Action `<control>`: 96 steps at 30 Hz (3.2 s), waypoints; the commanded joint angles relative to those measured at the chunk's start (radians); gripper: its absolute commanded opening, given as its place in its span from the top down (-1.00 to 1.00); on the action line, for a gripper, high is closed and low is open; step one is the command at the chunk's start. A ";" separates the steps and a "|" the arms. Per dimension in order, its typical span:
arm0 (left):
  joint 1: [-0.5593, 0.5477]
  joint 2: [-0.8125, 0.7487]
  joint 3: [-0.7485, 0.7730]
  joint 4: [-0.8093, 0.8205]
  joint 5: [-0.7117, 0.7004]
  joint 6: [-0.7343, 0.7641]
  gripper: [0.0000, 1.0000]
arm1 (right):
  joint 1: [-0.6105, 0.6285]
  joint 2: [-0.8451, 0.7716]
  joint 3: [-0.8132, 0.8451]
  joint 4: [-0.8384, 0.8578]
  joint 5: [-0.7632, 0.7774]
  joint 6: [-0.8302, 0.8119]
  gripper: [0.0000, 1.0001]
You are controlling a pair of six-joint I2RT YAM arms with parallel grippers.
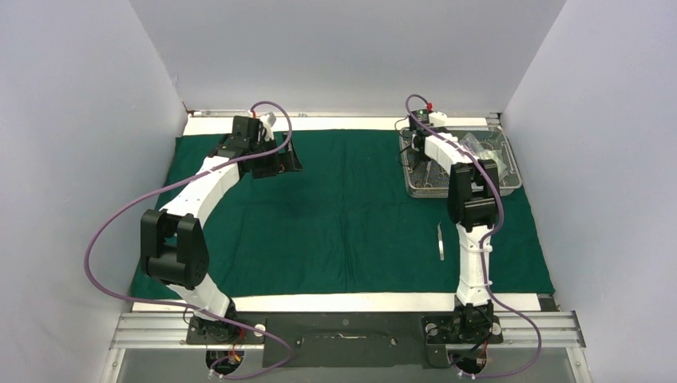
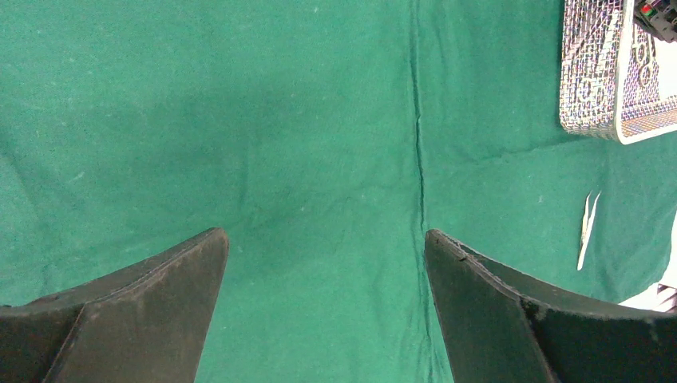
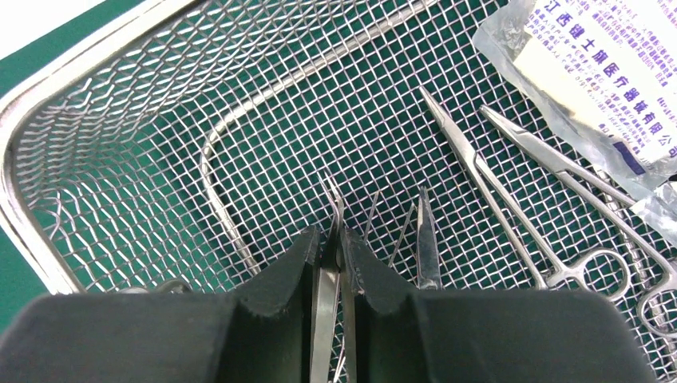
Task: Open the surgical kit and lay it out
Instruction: Pick up the medical item from the container, then place the medical item in the surgical kit.
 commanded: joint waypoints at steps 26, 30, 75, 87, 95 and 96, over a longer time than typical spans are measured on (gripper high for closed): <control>0.000 -0.035 0.052 -0.015 0.005 0.020 -0.81 | -0.028 -0.445 -0.117 -0.001 -0.088 -0.336 0.89; 0.001 -0.037 0.042 -0.009 0.014 0.015 -0.81 | -0.026 -0.558 -0.215 -0.079 -0.162 -0.411 0.89; -0.011 -0.053 0.025 -0.005 -0.003 0.014 -0.81 | 0.212 -0.614 -0.764 -0.314 -0.009 -0.269 0.89; -0.009 -0.045 0.037 -0.011 -0.001 0.018 -0.81 | 0.213 -0.572 -0.758 -0.353 -0.016 -0.297 0.69; -0.009 -0.049 0.040 -0.016 -0.005 0.021 -0.81 | 0.213 -0.600 -0.694 -0.364 -0.016 -0.339 0.56; -0.008 -0.049 0.043 -0.016 -0.004 0.021 -0.81 | 0.213 -0.618 -0.669 -0.365 -0.032 -0.341 0.54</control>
